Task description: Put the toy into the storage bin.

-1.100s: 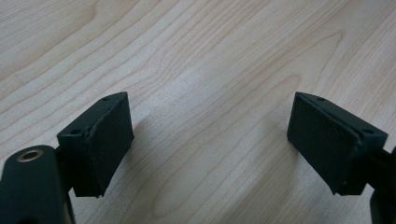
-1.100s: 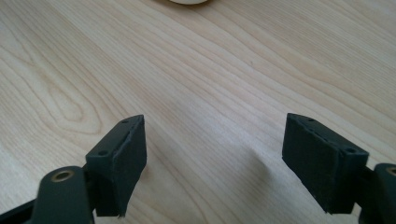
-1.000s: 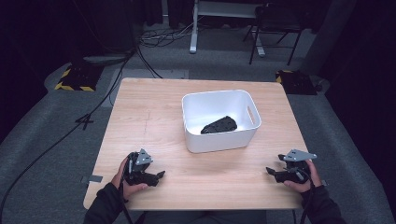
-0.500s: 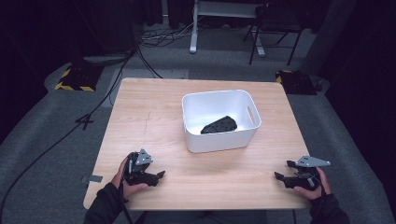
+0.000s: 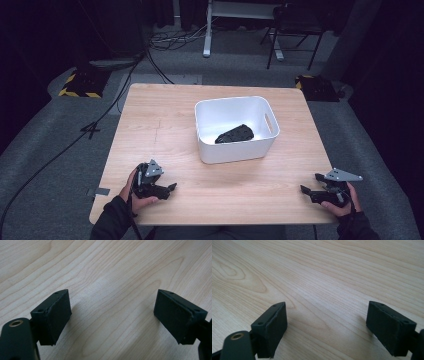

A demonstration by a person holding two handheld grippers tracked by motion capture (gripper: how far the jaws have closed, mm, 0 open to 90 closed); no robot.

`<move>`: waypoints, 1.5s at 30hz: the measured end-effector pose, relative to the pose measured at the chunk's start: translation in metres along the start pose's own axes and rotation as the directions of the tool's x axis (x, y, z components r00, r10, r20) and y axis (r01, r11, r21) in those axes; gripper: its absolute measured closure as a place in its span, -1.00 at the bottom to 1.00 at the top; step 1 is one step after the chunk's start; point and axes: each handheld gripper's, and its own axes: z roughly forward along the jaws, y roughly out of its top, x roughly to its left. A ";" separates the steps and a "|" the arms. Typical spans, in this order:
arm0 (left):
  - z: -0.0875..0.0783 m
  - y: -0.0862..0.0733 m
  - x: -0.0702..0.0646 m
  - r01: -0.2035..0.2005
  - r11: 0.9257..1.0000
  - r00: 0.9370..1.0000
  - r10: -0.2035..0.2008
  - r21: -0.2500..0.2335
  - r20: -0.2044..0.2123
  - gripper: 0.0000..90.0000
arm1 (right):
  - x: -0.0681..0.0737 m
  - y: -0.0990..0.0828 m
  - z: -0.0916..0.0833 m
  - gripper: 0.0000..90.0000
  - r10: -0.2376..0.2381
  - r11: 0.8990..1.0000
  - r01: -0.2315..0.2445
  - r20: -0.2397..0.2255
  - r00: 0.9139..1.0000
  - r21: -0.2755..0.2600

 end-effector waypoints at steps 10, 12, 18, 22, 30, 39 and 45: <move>0.000 0.000 0.000 0.003 1.000 1.000 -0.003 -0.003 0.002 -0.68 | 0.001 0.000 0.000 -0.62 0.012 1.000 -0.012 0.009 1.000 -0.001; 0.000 0.000 -0.001 0.009 1.000 1.000 -0.009 -0.004 0.002 -0.68 | 0.001 0.000 0.000 -0.62 0.014 1.000 -0.014 0.011 1.000 -0.001; 0.000 0.000 0.000 -0.001 1.000 1.000 0.001 0.002 0.003 -0.68 | 0.001 0.000 0.000 -0.62 0.014 1.000 -0.014 0.011 1.000 -0.002; 0.001 0.001 -0.001 0.006 1.000 1.000 -0.006 -0.002 0.001 -0.68 | 0.001 0.000 0.000 -0.62 0.015 1.000 -0.015 0.011 1.000 -0.002; 0.000 0.001 0.000 0.002 1.000 1.000 -0.002 -0.002 -0.003 -0.68 | 0.001 0.000 0.000 -0.62 0.014 1.000 -0.014 0.011 1.000 -0.002; 0.000 0.001 0.000 0.004 1.000 1.000 -0.004 -0.002 -0.001 -0.68 | 0.001 0.000 0.000 -0.62 0.014 1.000 -0.014 0.011 1.000 -0.001; 0.000 0.001 -0.001 0.007 1.000 1.000 -0.007 0.000 0.000 -0.68 | 0.001 0.000 0.000 -0.62 0.014 1.000 -0.014 0.011 1.000 -0.001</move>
